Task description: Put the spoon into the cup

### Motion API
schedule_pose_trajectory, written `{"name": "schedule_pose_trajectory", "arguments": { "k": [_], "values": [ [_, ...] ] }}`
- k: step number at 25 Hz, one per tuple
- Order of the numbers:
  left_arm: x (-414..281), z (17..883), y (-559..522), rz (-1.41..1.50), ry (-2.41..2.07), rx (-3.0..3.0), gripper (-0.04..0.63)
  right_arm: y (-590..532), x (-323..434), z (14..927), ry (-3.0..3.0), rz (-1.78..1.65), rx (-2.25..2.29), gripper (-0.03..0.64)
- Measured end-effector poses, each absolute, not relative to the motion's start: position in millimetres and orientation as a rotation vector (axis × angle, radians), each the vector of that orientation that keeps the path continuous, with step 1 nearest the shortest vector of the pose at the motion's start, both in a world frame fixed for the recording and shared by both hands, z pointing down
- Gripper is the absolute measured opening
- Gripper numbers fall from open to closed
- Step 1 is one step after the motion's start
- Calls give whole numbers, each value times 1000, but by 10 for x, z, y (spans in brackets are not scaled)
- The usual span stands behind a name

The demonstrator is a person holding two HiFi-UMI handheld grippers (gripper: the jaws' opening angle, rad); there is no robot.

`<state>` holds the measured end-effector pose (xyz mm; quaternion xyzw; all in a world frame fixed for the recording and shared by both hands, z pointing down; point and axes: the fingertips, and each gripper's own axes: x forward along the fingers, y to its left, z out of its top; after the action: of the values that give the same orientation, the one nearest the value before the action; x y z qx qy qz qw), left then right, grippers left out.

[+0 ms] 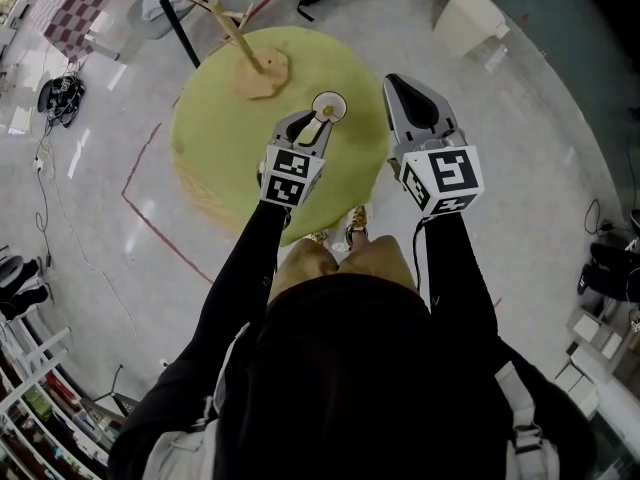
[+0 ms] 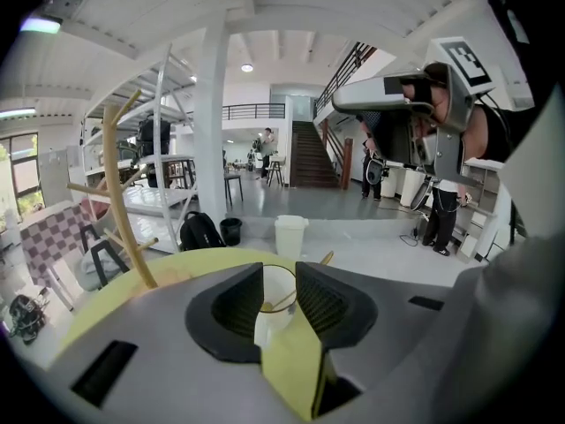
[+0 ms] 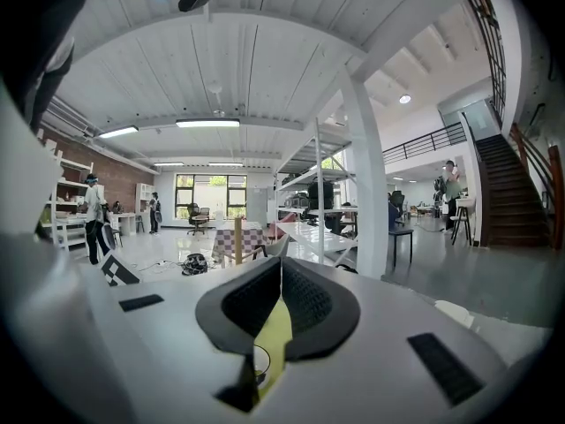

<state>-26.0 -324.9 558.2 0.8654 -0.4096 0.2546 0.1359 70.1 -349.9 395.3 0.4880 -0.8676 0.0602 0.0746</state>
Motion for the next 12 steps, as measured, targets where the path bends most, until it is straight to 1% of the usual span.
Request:
{"name": "schedule_pose_trajectory", "arguments": {
  "k": [12],
  "values": [
    [-454, 4647, -3365, 584, -1348, 2641, 123, -3458, 541, 3696, -2649, 117, 1457, 28]
  ]
}}
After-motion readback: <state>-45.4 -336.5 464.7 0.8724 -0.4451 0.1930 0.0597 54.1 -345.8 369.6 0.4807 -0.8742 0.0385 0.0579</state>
